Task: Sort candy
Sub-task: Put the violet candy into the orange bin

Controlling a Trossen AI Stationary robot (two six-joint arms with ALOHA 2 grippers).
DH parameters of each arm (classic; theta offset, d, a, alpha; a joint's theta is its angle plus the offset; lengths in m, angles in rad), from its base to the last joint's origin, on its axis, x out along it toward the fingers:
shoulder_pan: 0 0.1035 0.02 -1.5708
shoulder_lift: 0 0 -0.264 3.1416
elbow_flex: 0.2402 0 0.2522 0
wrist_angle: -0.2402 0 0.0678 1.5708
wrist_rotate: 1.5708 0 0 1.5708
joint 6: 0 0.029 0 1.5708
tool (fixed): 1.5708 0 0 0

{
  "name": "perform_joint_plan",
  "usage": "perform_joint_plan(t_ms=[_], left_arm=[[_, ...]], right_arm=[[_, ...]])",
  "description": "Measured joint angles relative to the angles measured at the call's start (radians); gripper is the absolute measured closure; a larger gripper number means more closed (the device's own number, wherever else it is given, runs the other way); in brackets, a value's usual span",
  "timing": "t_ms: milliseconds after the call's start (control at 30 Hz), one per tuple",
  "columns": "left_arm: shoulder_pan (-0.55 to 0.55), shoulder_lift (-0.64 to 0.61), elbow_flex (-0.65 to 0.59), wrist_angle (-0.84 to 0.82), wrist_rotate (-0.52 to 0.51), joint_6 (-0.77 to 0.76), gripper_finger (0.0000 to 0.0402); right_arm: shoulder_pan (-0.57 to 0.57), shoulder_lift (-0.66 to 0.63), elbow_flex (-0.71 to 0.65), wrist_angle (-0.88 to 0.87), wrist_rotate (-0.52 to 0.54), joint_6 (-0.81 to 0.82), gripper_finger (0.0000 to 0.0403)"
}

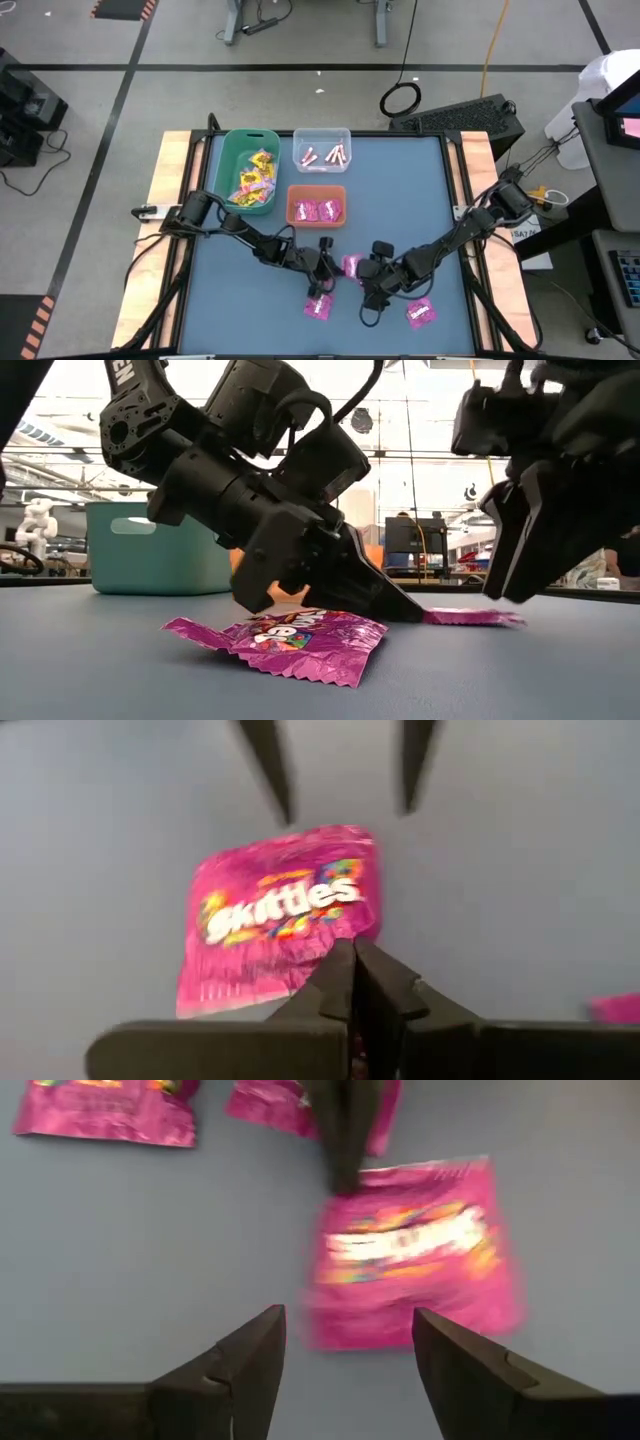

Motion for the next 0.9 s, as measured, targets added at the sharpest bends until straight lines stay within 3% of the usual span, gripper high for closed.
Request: perform_joint_plan(t_ms=[100, 333, 500, 767, 900], left_arm=[[0.001, 0.0, 0.0, 0.001, -0.049, 0.01, 0.0392], [0.004, 0.005, 0.002, 0.06, -0.056, 0.029, 0.0398], [0.003, 0.005, 0.014, 0.069, -0.051, 0.029, 0.0399], [0.003, 0.004, 0.039, 0.074, -0.041, 0.029, 0.0399], [0.003, 0.003, 0.04, 0.073, -0.04, 0.028, 0.0399]], right_arm=[[0.017, -0.016, 0.025, -0.05, 0.011, 0.001, 0.0193], [0.1, -0.033, 0.016, -0.119, 0.169, 0.016, 0.0193], [0.132, -0.026, -0.049, -0.064, 0.291, 0.09, 0.0193], [0.119, 0.0, -0.128, 0.087, 0.354, 0.054, 0.0197], [0.103, 0.023, -0.127, 0.092, 0.374, 0.021, 0.0226]])
